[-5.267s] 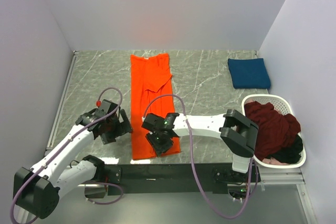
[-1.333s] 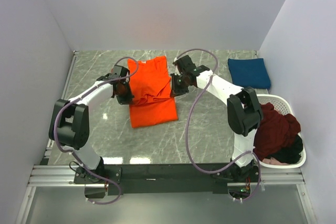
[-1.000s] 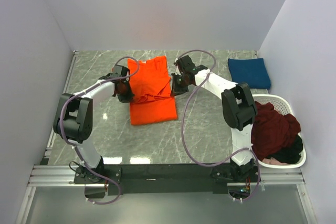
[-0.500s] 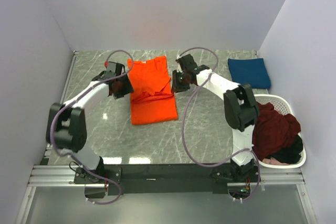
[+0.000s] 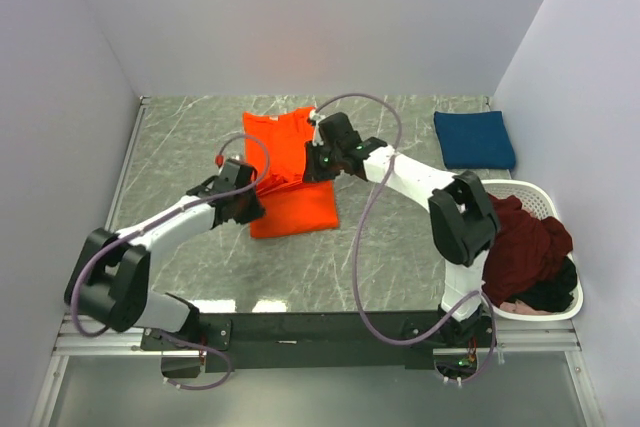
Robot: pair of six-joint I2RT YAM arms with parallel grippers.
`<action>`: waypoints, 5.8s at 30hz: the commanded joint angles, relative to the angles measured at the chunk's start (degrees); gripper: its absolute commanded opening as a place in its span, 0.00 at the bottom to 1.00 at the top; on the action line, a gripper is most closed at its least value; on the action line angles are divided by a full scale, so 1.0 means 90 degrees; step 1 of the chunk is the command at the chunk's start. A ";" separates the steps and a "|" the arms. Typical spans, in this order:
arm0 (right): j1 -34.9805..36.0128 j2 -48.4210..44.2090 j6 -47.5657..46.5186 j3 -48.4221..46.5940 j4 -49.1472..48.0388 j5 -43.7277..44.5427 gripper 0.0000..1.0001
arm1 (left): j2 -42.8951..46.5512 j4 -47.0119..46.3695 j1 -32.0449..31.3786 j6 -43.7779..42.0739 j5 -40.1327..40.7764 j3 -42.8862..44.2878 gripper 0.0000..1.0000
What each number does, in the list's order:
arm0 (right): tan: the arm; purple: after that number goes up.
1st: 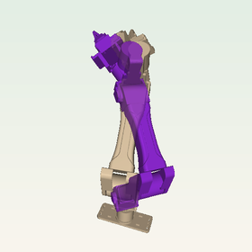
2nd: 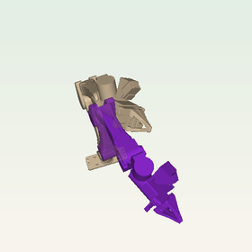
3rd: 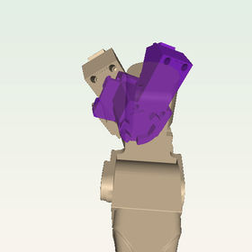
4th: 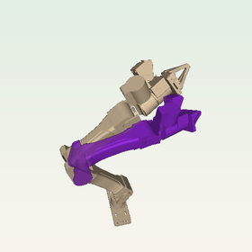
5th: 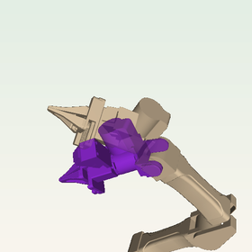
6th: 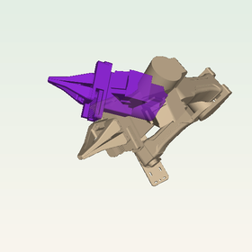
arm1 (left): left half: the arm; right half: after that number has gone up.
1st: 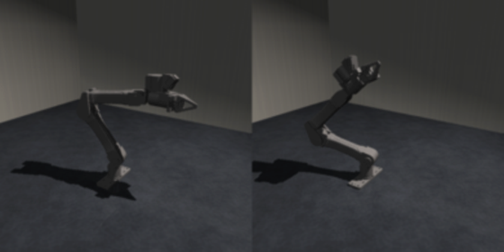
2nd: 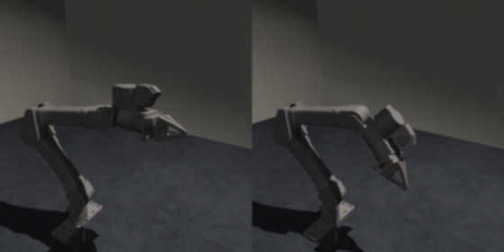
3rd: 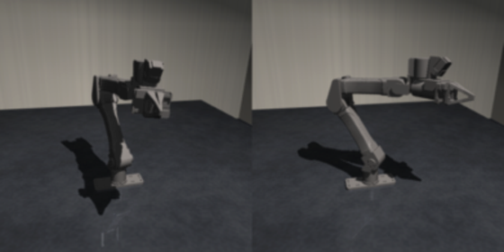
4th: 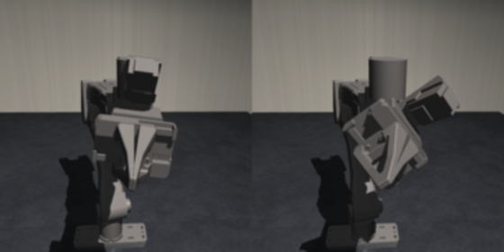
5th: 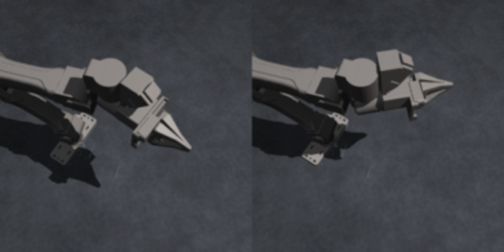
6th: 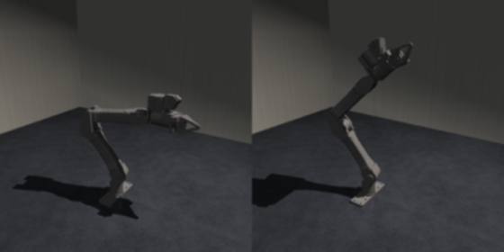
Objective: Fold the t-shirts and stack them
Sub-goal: Fold the tshirt
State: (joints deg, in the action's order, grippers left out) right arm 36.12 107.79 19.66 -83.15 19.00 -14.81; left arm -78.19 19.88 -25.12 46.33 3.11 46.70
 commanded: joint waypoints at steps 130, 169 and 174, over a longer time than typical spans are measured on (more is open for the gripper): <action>-0.0906 0.0143 0.2533 0.3291 -0.4680 -0.3794 0.36 | 0.3230 -0.0119 0.0839 -0.0128 -0.0444 -0.1751 0.74; -0.0811 -0.2191 0.0638 0.3390 -0.0061 0.0951 0.52 | -0.0081 0.0125 -0.0362 0.0156 0.0347 -0.0570 0.46; -0.0498 -0.2016 0.0657 0.3156 0.0076 0.1313 0.53 | -0.0471 0.0184 -0.0450 0.0116 0.0415 -0.0433 0.45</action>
State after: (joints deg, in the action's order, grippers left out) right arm 30.11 89.03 26.22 -51.42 18.76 -7.49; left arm -80.90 20.71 -28.56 48.66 5.21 40.38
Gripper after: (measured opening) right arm 0.527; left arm 0.457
